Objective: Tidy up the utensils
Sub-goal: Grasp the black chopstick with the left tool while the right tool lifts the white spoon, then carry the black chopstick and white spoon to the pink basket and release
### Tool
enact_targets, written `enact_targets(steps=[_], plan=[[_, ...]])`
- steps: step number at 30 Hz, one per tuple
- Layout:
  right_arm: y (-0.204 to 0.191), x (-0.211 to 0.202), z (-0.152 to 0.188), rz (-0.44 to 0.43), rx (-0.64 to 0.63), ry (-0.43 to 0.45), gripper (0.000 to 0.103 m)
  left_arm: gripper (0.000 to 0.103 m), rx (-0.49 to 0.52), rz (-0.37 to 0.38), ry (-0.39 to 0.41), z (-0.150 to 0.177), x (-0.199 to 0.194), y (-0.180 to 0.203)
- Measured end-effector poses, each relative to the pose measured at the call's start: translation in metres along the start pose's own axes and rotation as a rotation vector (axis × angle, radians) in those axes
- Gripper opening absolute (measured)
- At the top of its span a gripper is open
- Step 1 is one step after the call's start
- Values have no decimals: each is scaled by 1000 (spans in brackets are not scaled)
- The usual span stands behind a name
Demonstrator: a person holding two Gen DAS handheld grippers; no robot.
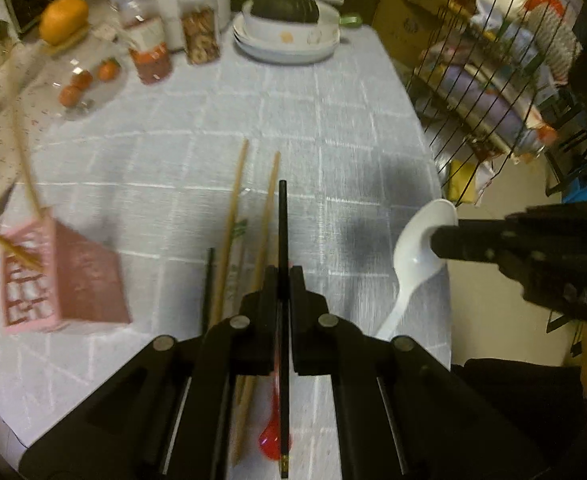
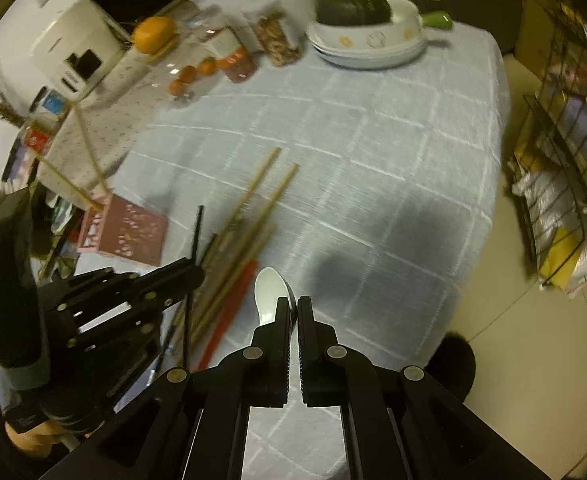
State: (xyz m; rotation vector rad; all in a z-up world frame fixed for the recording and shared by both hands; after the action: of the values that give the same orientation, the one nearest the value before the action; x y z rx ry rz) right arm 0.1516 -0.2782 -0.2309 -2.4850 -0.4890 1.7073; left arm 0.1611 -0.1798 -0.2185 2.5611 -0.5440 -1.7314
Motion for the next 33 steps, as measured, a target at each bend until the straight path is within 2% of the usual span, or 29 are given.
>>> enact_targets(steps=[4, 7, 15, 17, 24, 28, 33], plan=[[-17, -13, -8, 12, -37, 42, 3, 6, -8, 12, 62, 1, -35, -12], [-31, -25, -15, 45, -87, 80, 3, 6, -10, 17, 97, 1, -49, -17], [-71, -53, -29, 60, -172, 171, 3, 6, -50, 59, 222, 4, -96, -40], [-81, -59, -32, 60, -190, 192, 3, 6, -68, 78, 241, 1, -106, -45], [-117, -70, -47, 45, -247, 248, 3, 6, -102, 119, 380, -14, -158, -59], [-134, -71, -53, 36, -270, 263, 3, 6, -121, 116, 471, -23, -187, -70], [-147, -63, -59, 28, -280, 263, 3, 6, -181, 73, 604, -33, -213, -97]])
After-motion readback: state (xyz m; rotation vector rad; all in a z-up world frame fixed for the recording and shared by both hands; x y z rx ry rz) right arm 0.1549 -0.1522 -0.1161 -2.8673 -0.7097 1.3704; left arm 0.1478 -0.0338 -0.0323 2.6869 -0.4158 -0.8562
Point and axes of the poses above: each gripper's, at about its wrist camera, not at the fingertips, and x roughly the way its jaws point, y to its right, z to its underside, the point moved 10 cm from there along x, roughly the way its jaws point, and after that the axes turned 13 degrees about -x, right-handed, at the moved point
